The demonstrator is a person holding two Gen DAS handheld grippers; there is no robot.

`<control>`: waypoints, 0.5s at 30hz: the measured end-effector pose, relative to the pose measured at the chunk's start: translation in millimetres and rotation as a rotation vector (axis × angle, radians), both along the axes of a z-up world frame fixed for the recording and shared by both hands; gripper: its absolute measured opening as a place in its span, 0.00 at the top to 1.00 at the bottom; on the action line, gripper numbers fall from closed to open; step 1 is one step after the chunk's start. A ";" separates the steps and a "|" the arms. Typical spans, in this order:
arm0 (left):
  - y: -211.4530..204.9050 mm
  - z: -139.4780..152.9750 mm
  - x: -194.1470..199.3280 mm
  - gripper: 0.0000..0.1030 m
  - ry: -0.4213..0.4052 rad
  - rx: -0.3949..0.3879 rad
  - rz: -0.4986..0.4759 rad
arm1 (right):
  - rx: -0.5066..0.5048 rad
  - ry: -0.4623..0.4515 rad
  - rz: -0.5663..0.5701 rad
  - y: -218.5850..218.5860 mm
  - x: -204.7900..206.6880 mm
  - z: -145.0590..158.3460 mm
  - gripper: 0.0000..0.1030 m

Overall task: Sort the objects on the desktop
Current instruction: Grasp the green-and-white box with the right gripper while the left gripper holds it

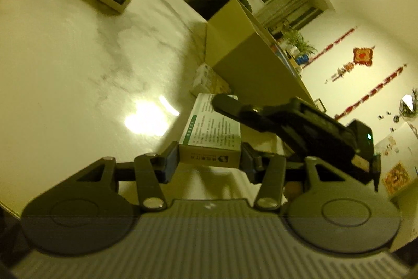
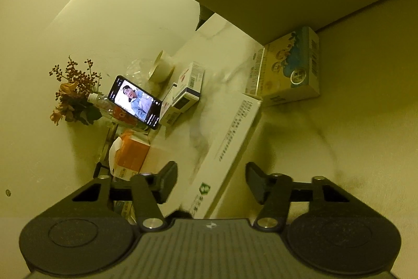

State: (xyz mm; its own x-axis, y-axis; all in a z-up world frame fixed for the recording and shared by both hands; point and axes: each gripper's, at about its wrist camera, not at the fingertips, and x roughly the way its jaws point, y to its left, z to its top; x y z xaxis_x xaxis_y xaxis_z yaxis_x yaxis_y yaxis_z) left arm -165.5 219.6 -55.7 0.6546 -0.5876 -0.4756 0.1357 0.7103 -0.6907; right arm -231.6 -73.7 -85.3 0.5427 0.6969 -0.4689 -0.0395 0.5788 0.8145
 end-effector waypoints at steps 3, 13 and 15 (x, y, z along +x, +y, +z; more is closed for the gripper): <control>-5.2 1.5 0.4 0.53 -0.025 0.040 -0.020 | -0.005 0.000 -0.001 -0.1 1.5 -0.8 0.58; -14.8 5.3 3.2 0.42 -0.061 0.109 -0.092 | -0.019 -0.036 0.002 -0.6 0.5 4.4 0.78; -14.9 7.1 2.5 0.35 -0.074 0.119 -0.102 | -0.014 -0.039 -0.005 -4.1 0.5 6.1 0.78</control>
